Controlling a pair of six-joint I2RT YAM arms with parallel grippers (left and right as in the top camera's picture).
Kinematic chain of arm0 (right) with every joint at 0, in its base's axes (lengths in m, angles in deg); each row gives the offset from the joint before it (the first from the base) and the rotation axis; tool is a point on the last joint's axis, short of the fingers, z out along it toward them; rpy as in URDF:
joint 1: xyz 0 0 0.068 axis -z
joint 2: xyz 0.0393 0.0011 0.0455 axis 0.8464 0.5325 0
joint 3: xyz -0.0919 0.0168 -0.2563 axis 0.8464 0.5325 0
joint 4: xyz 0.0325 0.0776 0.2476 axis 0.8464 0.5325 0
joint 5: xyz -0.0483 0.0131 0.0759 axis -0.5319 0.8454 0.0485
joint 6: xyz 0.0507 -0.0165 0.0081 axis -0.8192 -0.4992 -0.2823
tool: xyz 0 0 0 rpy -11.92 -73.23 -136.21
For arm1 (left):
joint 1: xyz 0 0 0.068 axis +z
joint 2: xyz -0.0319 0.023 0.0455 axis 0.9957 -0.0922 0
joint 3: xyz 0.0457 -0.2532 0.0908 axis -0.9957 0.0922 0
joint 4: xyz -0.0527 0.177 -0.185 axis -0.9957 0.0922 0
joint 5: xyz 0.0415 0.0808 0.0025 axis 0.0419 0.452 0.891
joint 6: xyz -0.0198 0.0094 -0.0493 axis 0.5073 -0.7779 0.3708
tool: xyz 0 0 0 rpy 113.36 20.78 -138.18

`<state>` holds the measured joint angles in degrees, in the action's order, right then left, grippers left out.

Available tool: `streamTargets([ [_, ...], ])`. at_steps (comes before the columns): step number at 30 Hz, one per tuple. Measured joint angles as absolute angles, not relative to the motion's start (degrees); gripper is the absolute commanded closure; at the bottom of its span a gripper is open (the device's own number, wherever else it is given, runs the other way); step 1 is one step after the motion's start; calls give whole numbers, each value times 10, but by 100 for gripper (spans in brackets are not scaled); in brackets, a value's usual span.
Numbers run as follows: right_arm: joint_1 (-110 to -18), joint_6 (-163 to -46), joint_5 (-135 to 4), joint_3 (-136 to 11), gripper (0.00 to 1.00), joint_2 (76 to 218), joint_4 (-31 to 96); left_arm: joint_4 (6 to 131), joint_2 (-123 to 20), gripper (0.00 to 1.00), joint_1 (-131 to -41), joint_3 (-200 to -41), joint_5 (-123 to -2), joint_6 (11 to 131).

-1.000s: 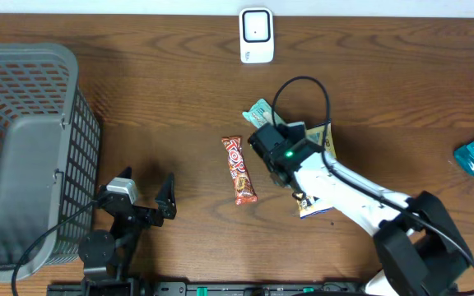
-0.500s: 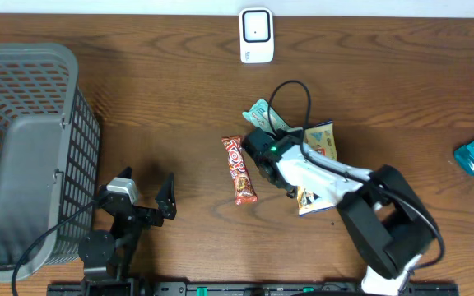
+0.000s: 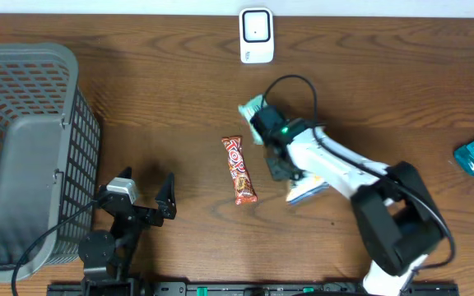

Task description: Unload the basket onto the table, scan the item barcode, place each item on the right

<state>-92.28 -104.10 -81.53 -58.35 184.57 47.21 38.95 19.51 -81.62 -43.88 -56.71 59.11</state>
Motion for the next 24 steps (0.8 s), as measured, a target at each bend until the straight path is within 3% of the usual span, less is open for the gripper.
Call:
streamTargets([
  [5,-914,-964,-486,-601,99,1785,456,389,195,2,-816,-439,-567,591],
  [11,-876,-940,-241,-601,99,1750,460,389,195,2,-816,-439,-567,591],
  [21,-851,-935,40,-601,98,1750,457,389,195,2,-816,-439,-567,591],
  [23,-848,-949,68,-601,93,1750,457,389,195,2,-816,-439,-567,591],
  [24,-844,-961,79,-601,86,1750,457,389,195,2,-816,-439,-567,591],
])
